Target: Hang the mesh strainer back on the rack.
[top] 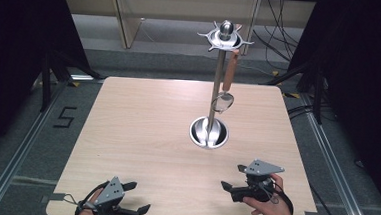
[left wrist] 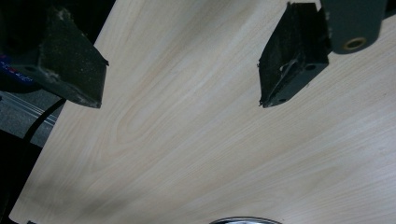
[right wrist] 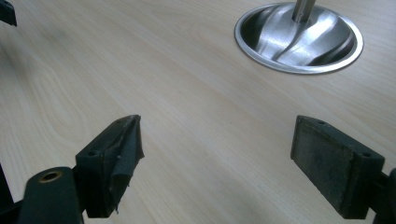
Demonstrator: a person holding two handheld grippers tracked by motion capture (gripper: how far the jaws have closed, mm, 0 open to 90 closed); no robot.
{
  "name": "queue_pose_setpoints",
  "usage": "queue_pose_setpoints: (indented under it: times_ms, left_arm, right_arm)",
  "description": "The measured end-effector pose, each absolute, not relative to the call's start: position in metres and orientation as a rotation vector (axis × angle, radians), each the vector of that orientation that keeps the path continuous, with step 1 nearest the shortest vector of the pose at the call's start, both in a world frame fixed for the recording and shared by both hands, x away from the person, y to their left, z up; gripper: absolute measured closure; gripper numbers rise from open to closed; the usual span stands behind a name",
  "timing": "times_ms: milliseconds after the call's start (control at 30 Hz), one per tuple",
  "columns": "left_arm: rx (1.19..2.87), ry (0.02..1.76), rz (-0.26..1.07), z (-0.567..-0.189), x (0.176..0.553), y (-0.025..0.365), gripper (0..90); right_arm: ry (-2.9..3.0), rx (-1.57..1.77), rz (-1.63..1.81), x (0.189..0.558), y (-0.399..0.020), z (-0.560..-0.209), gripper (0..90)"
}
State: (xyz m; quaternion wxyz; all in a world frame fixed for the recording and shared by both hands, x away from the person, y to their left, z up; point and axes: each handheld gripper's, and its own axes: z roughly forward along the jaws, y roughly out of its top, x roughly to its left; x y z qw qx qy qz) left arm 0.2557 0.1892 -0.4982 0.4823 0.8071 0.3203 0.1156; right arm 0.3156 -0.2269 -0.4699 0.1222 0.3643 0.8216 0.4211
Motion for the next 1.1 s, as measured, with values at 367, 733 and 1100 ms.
queue_pose_setpoints:
  times_ms: [367,733,1100]
  left_arm:
    - [1.991,0.757,0.293,-0.498,0.257,0.190,14.7]
    - [1.992,0.757,0.293,-0.498,0.257,0.190,14.7]
    - [1.993,0.758,0.292,-0.498,0.257,0.190,14.7]
  right_arm:
    - [2.409,1.021,1.183,0.308,-0.230,-0.480,17.4]
    - [2.417,1.041,1.169,0.298,-0.233,-0.484,17.4]
    - [2.417,1.037,1.176,0.298,-0.235,-0.485,17.7]
